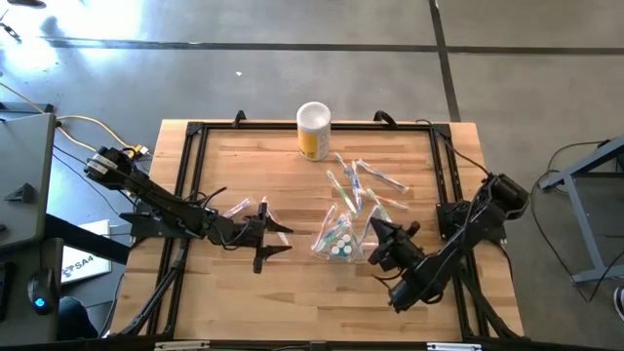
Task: Pick & Place toothbrushing station
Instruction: Put the blue toothbrush in the transparent organizer
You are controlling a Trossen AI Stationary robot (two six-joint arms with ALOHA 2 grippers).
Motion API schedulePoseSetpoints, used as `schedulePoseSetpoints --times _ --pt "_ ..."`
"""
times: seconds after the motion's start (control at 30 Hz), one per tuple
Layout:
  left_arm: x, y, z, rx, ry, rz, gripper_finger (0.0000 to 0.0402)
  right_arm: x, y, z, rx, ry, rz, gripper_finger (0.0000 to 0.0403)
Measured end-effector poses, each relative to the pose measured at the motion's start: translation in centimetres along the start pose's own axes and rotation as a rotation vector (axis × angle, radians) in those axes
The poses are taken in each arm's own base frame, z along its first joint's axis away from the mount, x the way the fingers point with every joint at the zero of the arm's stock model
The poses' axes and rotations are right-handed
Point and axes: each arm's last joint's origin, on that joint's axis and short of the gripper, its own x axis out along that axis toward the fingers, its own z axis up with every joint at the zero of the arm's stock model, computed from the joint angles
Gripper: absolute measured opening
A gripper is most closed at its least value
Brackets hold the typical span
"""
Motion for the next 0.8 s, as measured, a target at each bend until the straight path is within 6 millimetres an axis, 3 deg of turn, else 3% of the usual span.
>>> schedulePoseSetpoints --times 0.17,0.47,0.8 --pt "0.0 0.0 0.0 0.020 0.002 0.001 0.0203 0.1 0.5 1.0 -0.013 -0.004 0.003 0.0003" --pt "0.0 0.0 0.0 0.024 0.002 0.000 0.0203 1.3 1.2 4.7 -0.161 0.017 0.047 0.0003" --pt "0.0 0.0 -0.3 0.023 0.027 -0.006 0.0203 1.3 1.0 5.9 -0.055 -0.089 0.147 0.0003"
